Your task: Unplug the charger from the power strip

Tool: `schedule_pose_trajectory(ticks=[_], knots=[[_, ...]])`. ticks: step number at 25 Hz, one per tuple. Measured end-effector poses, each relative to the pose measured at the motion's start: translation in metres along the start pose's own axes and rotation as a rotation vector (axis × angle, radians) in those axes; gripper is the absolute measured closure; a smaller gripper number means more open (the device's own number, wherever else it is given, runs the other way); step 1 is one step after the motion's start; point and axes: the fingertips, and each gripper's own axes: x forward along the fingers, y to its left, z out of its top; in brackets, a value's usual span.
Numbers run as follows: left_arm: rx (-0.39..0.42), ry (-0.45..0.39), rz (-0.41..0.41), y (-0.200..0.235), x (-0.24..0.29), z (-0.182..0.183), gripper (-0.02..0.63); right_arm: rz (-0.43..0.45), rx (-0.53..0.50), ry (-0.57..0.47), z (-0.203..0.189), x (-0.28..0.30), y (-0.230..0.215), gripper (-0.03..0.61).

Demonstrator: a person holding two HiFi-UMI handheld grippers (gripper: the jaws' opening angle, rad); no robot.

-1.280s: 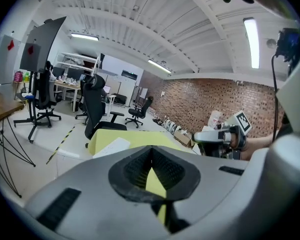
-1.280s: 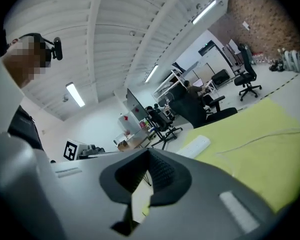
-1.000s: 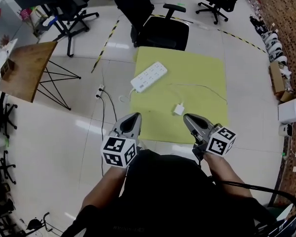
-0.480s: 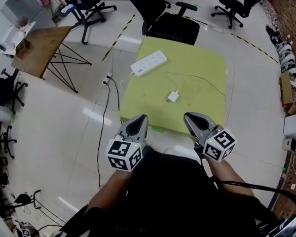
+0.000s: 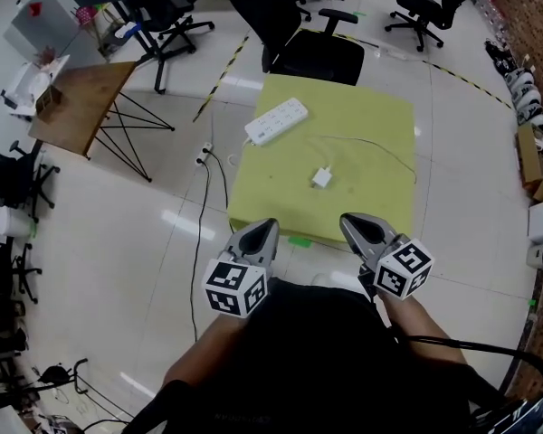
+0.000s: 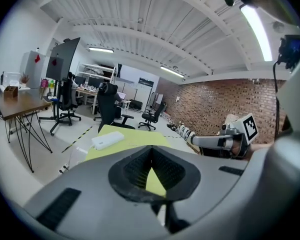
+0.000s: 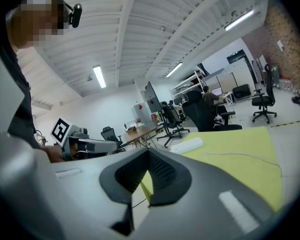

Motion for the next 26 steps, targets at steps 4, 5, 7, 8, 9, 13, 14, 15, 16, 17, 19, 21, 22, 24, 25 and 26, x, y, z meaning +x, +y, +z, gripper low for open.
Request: schedule_pose_trajectory(ticks=[4,5,7,8,9,13,14,15,16,17,19,21,22,24,25,26], knots=[[0.016,0.004,-0.005,0.017,-0.011,0.010,0.607,-0.004,0.021,-0.007,0.001,0.015,0.013,0.578],[0.016,0.003,-0.005,0.022,-0.014,0.011,0.607,-0.006,0.021,-0.010,0.001,0.019,0.016,0.578],[0.021,-0.001,-0.009,0.031,-0.019,0.012,0.607,-0.012,0.018,-0.021,0.002,0.027,0.023,0.578],[0.023,-0.002,-0.013,0.035,-0.021,0.012,0.607,-0.015,0.016,-0.024,0.002,0.030,0.025,0.578],[0.024,-0.001,-0.018,0.037,-0.021,0.012,0.607,-0.019,0.014,-0.026,0.002,0.032,0.027,0.578],[0.030,0.003,-0.045,0.042,-0.020,0.016,0.607,-0.049,0.028,-0.017,0.002,0.035,0.028,0.578],[0.035,0.002,-0.051,0.043,-0.020,0.018,0.607,-0.055,0.031,-0.016,0.002,0.036,0.028,0.578],[0.039,0.002,-0.056,0.045,-0.019,0.020,0.607,-0.058,0.031,-0.014,0.001,0.038,0.028,0.578],[0.040,0.004,-0.060,0.047,-0.019,0.020,0.607,-0.061,0.030,-0.013,0.001,0.039,0.029,0.578],[0.038,0.007,-0.064,0.049,-0.019,0.019,0.607,-0.064,0.031,-0.013,0.001,0.041,0.030,0.578],[0.038,0.014,-0.074,0.052,-0.019,0.018,0.607,-0.074,0.037,-0.016,0.001,0.042,0.031,0.578],[0.041,0.013,-0.081,0.055,-0.019,0.020,0.607,-0.082,0.040,-0.019,0.002,0.042,0.032,0.578],[0.042,0.010,-0.084,0.056,-0.019,0.022,0.607,-0.085,0.040,-0.019,0.002,0.043,0.032,0.578],[0.046,0.004,-0.087,0.059,-0.019,0.026,0.607,-0.088,0.043,-0.020,0.003,0.045,0.033,0.578],[0.047,0.003,-0.088,0.060,-0.019,0.027,0.607,-0.089,0.047,-0.021,0.003,0.046,0.033,0.578],[0.049,0.001,-0.089,0.062,-0.020,0.028,0.607,-0.090,0.051,-0.021,0.003,0.048,0.033,0.578]])
